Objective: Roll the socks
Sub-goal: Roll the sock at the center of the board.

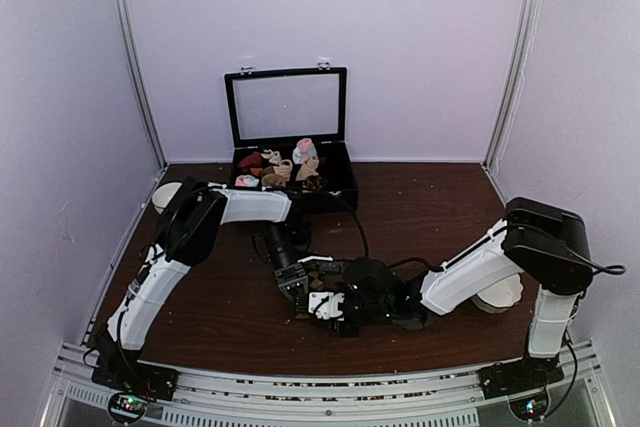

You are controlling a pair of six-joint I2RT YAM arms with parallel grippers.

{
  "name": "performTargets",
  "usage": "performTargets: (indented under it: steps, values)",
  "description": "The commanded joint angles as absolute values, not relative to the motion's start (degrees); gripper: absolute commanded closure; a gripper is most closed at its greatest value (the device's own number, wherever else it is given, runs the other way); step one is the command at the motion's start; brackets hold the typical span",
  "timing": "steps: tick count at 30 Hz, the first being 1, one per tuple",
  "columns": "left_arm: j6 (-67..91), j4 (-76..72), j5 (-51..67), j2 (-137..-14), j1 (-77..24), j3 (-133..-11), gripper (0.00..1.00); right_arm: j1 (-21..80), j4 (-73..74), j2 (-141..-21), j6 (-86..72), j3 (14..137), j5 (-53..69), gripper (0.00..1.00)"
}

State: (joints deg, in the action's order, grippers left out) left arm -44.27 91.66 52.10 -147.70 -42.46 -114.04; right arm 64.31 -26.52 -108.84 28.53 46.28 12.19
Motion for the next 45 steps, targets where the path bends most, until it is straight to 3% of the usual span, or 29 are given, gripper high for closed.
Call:
performTargets:
  steps: [1,4,5,6,7,13,24,33,36,42,45]
  values:
    - [-48.4,91.0,48.9,-150.0,-42.1,-114.1,0.73,63.6,-21.5,-111.7,28.7,46.5,13.9,0.66]
    - [-50.5,91.0,49.2,-148.1,-42.1,-113.4,0.66,62.8,-19.8,-112.7,27.6,47.0,14.7,0.73]
    - [-50.6,90.3,49.2,-146.9,-42.0,-112.9,0.46,62.4,-18.8,-113.1,27.3,47.4,15.6,0.76]
    - [-50.4,89.2,49.1,-145.2,-41.9,-112.2,0.08,62.0,-17.7,-113.4,26.8,47.9,16.5,0.79]
    - [-49.3,87.3,48.8,-143.5,-41.7,-111.3,0.03,61.6,-16.4,-113.8,26.2,48.3,17.3,0.83]
    - [-41.9,75.1,43.3,-130.7,-40.4,-104.9,0.02,60.3,-10.4,-114.8,21.3,50.5,22.9,1.00]
    - [-42.0,56.1,35.9,-115.6,-40.5,-83.6,0.02,59.0,-7.2,-116.9,-5.6,52.7,34.3,1.00]
    - [-41.2,51.2,35.1,-112.3,-43.9,-79.3,0.02,55.3,-14.1,-121.7,-26.7,51.9,43.6,1.00]
    - [-42.6,51.0,35.9,-112.1,-45.1,-78.6,0.10,53.7,-14.6,-123.4,-30.1,51.9,45.0,1.00]
    - [-43.3,50.6,36.5,-111.0,-46.1,-76.5,0.47,52.0,-13.7,-124.3,-31.4,50.5,43.3,1.00]
    - [-41.1,49.3,36.0,-108.8,-45.9,-75.2,0.42,52.0,-14.1,-123.7,-31.5,49.4,41.5,1.00]
